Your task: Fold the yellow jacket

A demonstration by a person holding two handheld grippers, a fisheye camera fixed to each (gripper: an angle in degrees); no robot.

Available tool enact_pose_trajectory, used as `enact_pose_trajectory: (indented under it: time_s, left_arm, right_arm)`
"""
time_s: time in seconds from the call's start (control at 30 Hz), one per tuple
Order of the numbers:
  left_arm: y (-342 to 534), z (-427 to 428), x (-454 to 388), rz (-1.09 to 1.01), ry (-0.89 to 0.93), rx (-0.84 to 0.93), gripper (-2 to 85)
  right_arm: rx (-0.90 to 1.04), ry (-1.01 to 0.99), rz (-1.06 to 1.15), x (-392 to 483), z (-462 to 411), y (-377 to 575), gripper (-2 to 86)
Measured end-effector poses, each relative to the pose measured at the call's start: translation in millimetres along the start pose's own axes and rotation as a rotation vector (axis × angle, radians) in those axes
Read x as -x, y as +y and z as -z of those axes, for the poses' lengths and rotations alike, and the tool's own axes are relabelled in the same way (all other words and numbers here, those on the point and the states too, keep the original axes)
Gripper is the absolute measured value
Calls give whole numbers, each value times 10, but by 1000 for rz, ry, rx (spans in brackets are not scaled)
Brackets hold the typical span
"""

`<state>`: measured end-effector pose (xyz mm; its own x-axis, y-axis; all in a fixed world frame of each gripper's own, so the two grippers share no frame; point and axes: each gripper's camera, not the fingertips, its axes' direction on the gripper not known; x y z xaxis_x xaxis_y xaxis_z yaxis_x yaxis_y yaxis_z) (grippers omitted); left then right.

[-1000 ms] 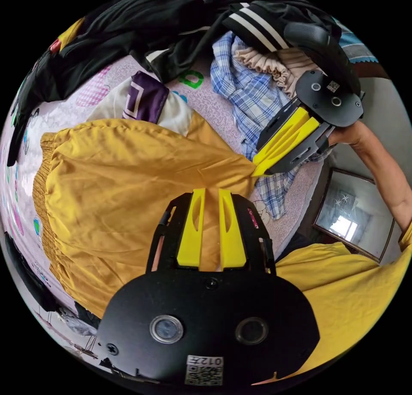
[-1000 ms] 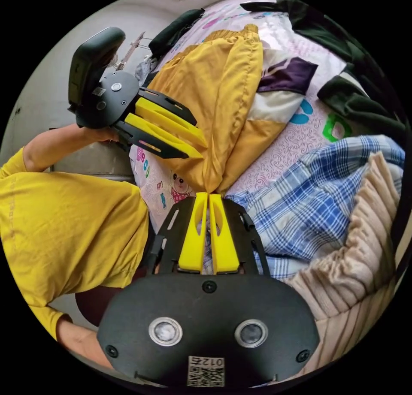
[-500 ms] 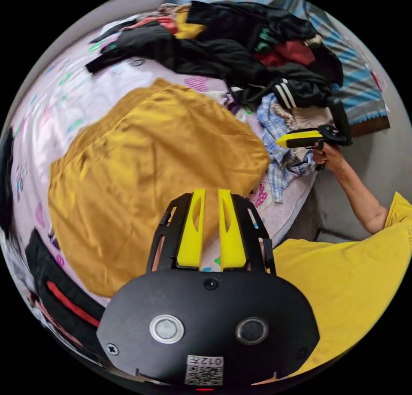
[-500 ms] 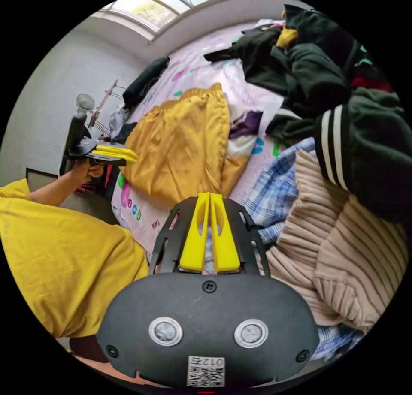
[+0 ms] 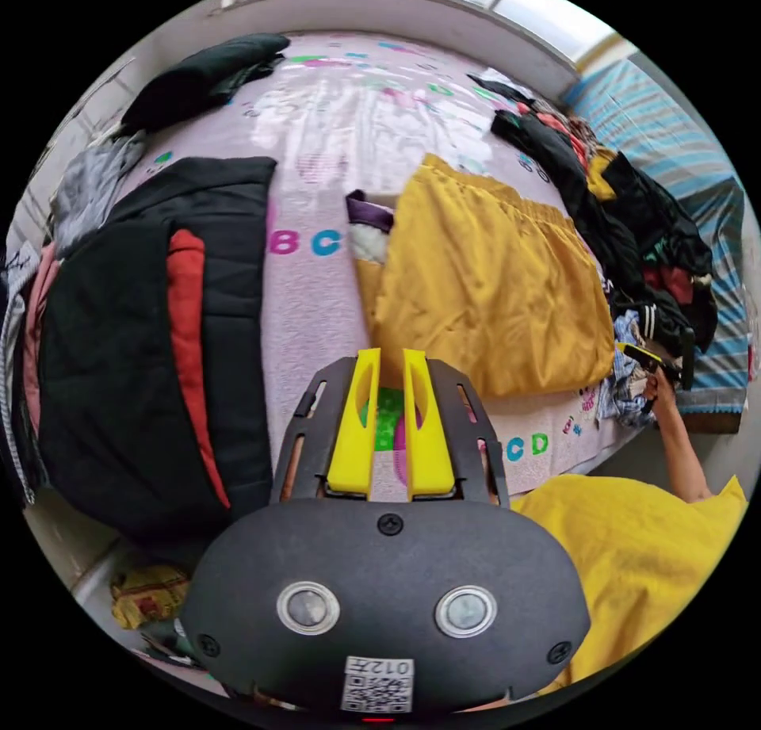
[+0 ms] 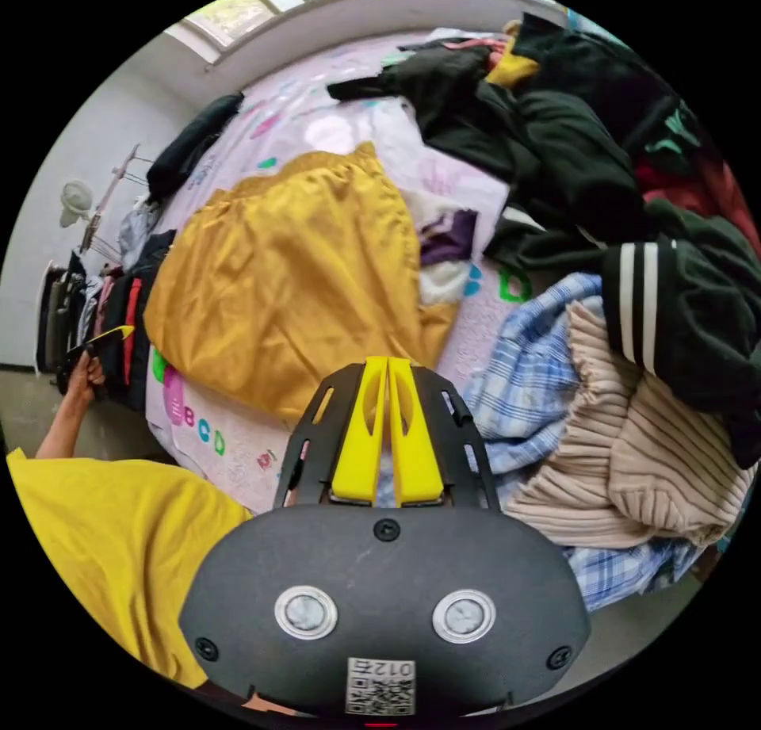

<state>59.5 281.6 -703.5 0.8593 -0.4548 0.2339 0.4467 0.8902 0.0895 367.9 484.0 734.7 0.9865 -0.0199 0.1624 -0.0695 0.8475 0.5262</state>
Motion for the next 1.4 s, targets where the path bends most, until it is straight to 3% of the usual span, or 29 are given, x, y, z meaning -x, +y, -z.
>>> enact_pose_trajectory:
  time_s: [0.17, 0.37, 0.63, 0.97, 1.13, 1.27, 1.4]
  left_arm:
    - [46, -495, 599, -46, 61, -3, 66]
    - [-127, -1174, 778, -313, 143, 34, 90]
    - [1, -1979, 1243, -537, 276, 170, 67]
    - [393, -2318, 1757, -454, 398, 82, 10]
    - [623, -2661, 2219, -207, 426, 159, 8]
    - [688, -2504, 2412, -88, 374, 89, 8]
    - [328, -1971, 2214, -90, 285, -110, 8]
  right_arm:
    - [-45, -187, 216, 1265, -185, -136, 6]
    - [19, -369, 425, 2791, -672, -518, 7]
    - [184, -258, 486, 4080, -1325, -1148, 8]
    - [328, -185, 529, 4761, -1857, -1376, 8]
    - [354, -79, 641, 5001, -1998, -1306, 8]
    - [316, -145, 626, 4908, -1825, -1338, 7]
    - [158, -300, 586, 4619, -1335, -1326, 7]
